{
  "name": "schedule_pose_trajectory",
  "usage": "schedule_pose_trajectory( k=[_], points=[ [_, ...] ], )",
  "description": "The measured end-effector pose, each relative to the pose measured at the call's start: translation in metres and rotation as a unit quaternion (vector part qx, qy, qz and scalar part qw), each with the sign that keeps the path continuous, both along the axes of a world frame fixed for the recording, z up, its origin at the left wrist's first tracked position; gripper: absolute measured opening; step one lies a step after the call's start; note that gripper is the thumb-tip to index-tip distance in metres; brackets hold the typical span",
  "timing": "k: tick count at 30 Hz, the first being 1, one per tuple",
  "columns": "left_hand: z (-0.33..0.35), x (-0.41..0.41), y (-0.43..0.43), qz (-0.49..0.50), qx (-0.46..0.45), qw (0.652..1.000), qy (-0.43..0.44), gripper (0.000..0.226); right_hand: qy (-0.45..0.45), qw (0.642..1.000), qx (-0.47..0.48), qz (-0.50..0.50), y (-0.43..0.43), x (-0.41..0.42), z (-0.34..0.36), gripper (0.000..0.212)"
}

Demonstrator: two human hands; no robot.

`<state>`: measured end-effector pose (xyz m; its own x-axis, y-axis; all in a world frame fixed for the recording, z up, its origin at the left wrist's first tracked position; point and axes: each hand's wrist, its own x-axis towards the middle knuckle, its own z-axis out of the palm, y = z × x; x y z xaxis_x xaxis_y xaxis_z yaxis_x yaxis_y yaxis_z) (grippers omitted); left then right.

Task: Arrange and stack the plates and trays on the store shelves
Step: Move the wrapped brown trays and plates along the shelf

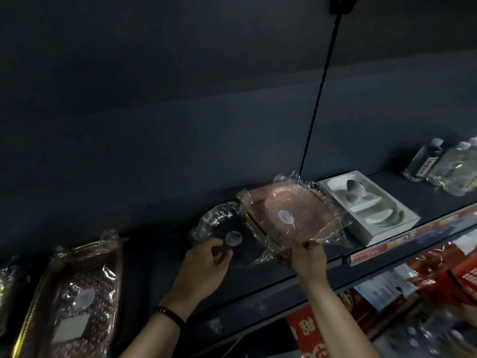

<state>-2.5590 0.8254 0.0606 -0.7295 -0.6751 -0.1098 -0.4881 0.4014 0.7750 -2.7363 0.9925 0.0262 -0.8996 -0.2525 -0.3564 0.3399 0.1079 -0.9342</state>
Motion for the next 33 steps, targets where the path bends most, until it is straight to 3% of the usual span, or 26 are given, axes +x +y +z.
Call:
schedule_pose_trajectory(
  k=[3, 5, 10, 14, 18, 21, 25, 28, 30, 33],
  points=[
    [-0.004, 0.021, -0.013, 0.019, 0.041, 0.998, 0.032, 0.02, 0.074, 0.995, 0.062, 0.016, 0.002, 0.02, -0.005, 0.028],
    [-0.003, 0.038, -0.023, 0.033, 0.055, 0.996, 0.062, 0.012, 0.134, 0.981, 0.132, 0.055, 0.004, 0.039, 0.0, 0.03],
    [0.003, 0.086, -0.046, 0.106, 0.129, 0.976, 0.141, 0.035, 0.219, 0.951, 0.16, 0.148, -0.011, 0.089, 0.02, 0.012],
    [0.001, 0.137, -0.06, 0.143, 0.152, 0.96, 0.184, 0.02, 0.243, 0.928, 0.188, 0.211, -0.042, 0.134, 0.02, 0.007],
    [-0.015, 0.201, -0.083, 0.18, 0.137, 0.961, 0.16, 0.012, 0.241, 0.911, 0.181, 0.281, -0.076, 0.184, 0.018, 0.015],
    [-0.022, 0.244, -0.099, 0.207, 0.133, 0.957, 0.15, 0.018, 0.242, 0.901, 0.156, 0.324, -0.099, 0.216, 0.014, 0.024],
    [-0.033, 0.293, -0.118, 0.269, 0.106, 0.949, 0.126, 0.009, 0.22, 0.891, 0.148, 0.369, -0.129, 0.252, 0.006, 0.019],
    [-0.046, 0.326, -0.129, 0.279, 0.088, 0.952, 0.093, 0.021, 0.208, 0.878, 0.153, 0.402, -0.148, 0.274, -0.003, 0.019],
    [-0.058, 0.344, -0.135, 0.273, 0.062, 0.958, 0.067, 0.008, 0.207, 0.869, 0.158, 0.42, -0.16, 0.286, -0.01, 0.018],
    [-0.074, 0.361, -0.141, 0.281, 0.033, 0.958, 0.047, 0.02, 0.219, 0.857, 0.164, 0.438, -0.175, 0.3, -0.018, 0.01]
  ],
)
